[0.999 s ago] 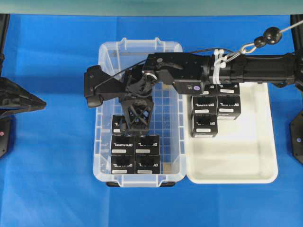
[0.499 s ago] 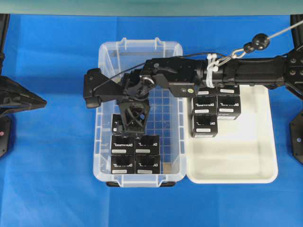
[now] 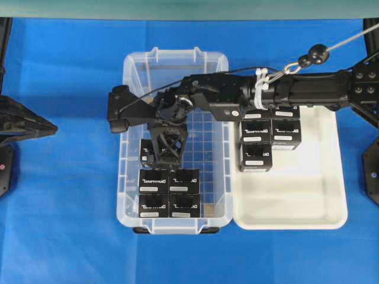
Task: Pick the box from inside the plastic case
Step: 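Lower the open right gripper around the black box and close it, then lift the black box out of the case with the right gripper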
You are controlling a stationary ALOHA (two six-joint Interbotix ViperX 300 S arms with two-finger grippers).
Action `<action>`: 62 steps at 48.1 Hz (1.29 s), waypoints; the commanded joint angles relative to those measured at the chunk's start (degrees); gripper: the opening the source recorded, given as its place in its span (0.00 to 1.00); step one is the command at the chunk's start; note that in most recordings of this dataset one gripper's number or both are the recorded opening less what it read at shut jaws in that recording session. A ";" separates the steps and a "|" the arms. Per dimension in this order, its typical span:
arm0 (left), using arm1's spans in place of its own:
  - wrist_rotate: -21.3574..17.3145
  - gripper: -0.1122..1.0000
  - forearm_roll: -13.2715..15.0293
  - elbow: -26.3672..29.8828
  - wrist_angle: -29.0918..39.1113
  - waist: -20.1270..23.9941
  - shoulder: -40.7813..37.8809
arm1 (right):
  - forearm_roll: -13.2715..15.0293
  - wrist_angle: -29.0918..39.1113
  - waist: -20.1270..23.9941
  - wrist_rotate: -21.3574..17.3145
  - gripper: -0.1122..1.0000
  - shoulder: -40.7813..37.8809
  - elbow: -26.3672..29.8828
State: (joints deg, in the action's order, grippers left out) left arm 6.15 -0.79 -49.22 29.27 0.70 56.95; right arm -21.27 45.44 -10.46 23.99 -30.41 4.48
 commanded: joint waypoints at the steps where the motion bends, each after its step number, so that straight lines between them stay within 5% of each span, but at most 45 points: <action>1: 0.09 0.05 -0.09 0.70 -0.26 0.09 -0.18 | 0.00 -0.35 -0.35 -0.09 0.99 -0.26 0.09; 6: 0.09 0.05 -0.09 0.70 -0.26 0.09 -0.18 | 0.09 -0.35 -0.35 -0.35 0.92 -0.18 0.09; 13: 0.09 0.05 -0.09 0.44 -0.26 0.09 -0.18 | 0.09 0.35 -0.35 0.35 0.69 0.35 0.18; 38: 0.00 0.05 -0.18 -0.35 -0.26 0.88 -0.09 | 0.09 2.02 -2.46 -2.29 0.68 8.09 1.76; 62: 0.18 0.05 -0.09 -0.53 -0.18 1.58 0.35 | 0.09 19.51 -2.81 -5.54 0.68 21.45 8.00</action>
State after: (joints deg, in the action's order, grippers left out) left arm 6.24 -0.79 -50.54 29.27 2.20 57.48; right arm -21.09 62.58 -13.36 19.07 -11.69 11.07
